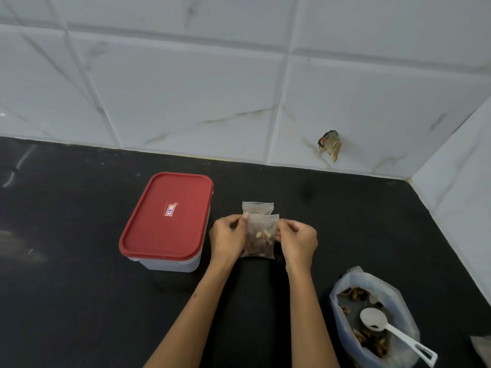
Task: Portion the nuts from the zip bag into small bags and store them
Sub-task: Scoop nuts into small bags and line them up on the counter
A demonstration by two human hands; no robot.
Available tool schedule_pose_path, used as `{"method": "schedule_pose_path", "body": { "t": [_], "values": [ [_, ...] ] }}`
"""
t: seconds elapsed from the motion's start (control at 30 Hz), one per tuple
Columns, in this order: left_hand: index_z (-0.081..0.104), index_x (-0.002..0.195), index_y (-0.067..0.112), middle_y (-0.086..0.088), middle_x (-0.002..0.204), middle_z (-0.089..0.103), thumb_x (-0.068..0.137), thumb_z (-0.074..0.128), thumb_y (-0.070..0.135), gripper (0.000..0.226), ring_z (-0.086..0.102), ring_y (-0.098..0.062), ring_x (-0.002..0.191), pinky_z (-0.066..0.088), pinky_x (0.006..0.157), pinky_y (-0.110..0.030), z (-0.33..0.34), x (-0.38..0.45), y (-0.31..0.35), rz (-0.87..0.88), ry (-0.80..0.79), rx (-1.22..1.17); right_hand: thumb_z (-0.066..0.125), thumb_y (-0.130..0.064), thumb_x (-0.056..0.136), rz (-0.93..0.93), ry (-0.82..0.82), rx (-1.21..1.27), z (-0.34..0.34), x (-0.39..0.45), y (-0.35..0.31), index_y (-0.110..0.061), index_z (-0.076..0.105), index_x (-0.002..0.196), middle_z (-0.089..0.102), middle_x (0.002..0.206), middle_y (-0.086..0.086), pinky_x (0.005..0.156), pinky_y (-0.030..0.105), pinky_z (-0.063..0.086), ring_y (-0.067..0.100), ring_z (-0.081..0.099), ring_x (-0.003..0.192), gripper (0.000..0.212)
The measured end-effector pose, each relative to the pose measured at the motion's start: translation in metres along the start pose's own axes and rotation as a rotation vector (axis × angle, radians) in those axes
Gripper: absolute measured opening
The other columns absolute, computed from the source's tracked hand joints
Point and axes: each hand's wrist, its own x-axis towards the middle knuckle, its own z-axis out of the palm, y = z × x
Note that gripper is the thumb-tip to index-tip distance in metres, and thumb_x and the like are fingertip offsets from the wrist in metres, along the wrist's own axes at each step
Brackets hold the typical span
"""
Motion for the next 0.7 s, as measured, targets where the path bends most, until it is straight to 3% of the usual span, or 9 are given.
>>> {"method": "schedule_pose_path", "body": {
  "t": [0.1, 0.3, 0.4, 0.57, 0.63, 0.7],
  "values": [
    [0.074, 0.1, 0.009, -0.002, 0.09, 0.074, 0.095, 0.056, 0.025, 0.025, 0.067, -0.013, 0.086, 0.055, 0.08, -0.031, 0.003, 0.004, 0.001, 0.042, 0.02, 0.102, 0.06, -0.015, 0.083, -0.045, 0.0, -0.1, 0.0, 0.004, 0.003, -0.021, 0.065, 0.059, 0.069, 0.065, 0.004, 0.072, 0.036, 0.058, 0.02, 0.069, 0.069, 0.025],
    [0.073, 0.098, 0.006, 0.007, 0.079, 0.064, 0.094, 0.053, 0.011, 0.021, 0.061, -0.007, 0.076, 0.052, 0.073, -0.027, 0.005, 0.008, 0.001, -0.004, 0.014, 0.164, 0.06, -0.016, 0.085, -0.047, -0.045, -0.192, 0.002, 0.012, 0.008, -0.013, 0.074, 0.079, 0.07, 0.073, -0.002, 0.077, 0.035, 0.056, 0.014, 0.067, 0.076, 0.016],
    [0.068, 0.112, 0.006, 0.001, 0.099, 0.068, 0.093, 0.054, 0.009, 0.024, 0.058, -0.005, 0.085, 0.045, 0.077, -0.02, 0.005, 0.007, 0.003, -0.008, 0.025, 0.178, 0.06, -0.018, 0.087, -0.062, -0.069, -0.196, 0.001, 0.012, 0.01, -0.013, 0.076, 0.087, 0.072, 0.08, -0.003, 0.079, 0.03, 0.054, 0.013, 0.067, 0.081, 0.016],
    [0.06, 0.121, 0.009, -0.005, 0.116, 0.063, 0.089, 0.055, 0.005, 0.033, 0.061, -0.014, 0.1, 0.049, 0.086, -0.024, 0.004, 0.002, 0.004, 0.003, 0.025, 0.22, 0.062, -0.02, 0.089, -0.094, -0.075, -0.247, -0.005, 0.004, 0.002, -0.013, 0.068, 0.115, 0.07, 0.111, 0.0, 0.086, 0.015, 0.039, 0.011, 0.062, 0.105, 0.028],
    [0.058, 0.124, 0.009, -0.006, 0.118, 0.061, 0.09, 0.054, 0.005, 0.034, 0.06, -0.014, 0.103, 0.046, 0.086, -0.022, 0.002, -0.004, 0.009, 0.049, 0.035, 0.241, 0.064, -0.02, 0.088, -0.086, -0.062, -0.201, -0.011, -0.002, -0.004, -0.015, 0.065, 0.12, 0.068, 0.114, -0.001, 0.089, 0.014, 0.04, 0.007, 0.061, 0.102, 0.033],
    [0.057, 0.125, 0.008, -0.005, 0.12, 0.061, 0.092, 0.052, 0.006, 0.034, 0.059, -0.013, 0.104, 0.044, 0.086, -0.018, 0.002, -0.012, 0.018, 0.097, 0.034, 0.213, 0.066, -0.02, 0.087, -0.091, -0.057, -0.117, -0.018, -0.009, -0.01, -0.019, 0.063, 0.123, 0.067, 0.115, 0.0, 0.093, 0.023, 0.048, 0.005, 0.063, 0.094, 0.036]
  ]
}}
